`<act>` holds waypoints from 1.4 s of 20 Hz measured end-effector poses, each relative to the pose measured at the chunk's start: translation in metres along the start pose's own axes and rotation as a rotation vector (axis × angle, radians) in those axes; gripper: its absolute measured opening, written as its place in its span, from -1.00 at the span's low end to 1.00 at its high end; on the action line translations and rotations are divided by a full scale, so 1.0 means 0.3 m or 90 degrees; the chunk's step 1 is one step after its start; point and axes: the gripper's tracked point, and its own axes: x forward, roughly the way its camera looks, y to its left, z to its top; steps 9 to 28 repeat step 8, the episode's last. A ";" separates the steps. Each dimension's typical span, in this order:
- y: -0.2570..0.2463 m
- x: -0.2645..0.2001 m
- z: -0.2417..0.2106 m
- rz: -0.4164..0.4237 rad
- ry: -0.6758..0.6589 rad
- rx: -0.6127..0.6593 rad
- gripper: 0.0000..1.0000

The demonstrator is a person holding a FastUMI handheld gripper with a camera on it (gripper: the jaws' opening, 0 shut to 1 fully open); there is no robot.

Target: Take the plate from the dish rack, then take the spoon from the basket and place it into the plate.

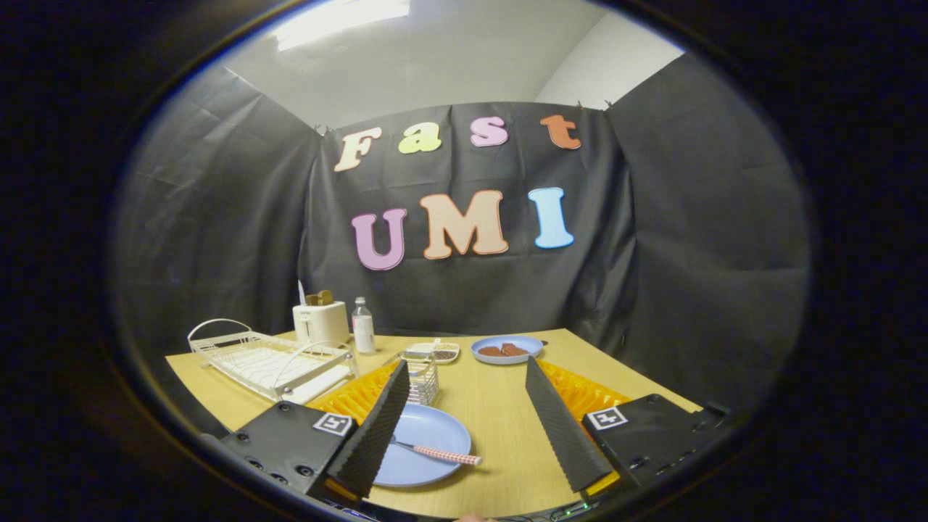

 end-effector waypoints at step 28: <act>0.021 0.001 -0.010 0.010 0.001 0.002 1.00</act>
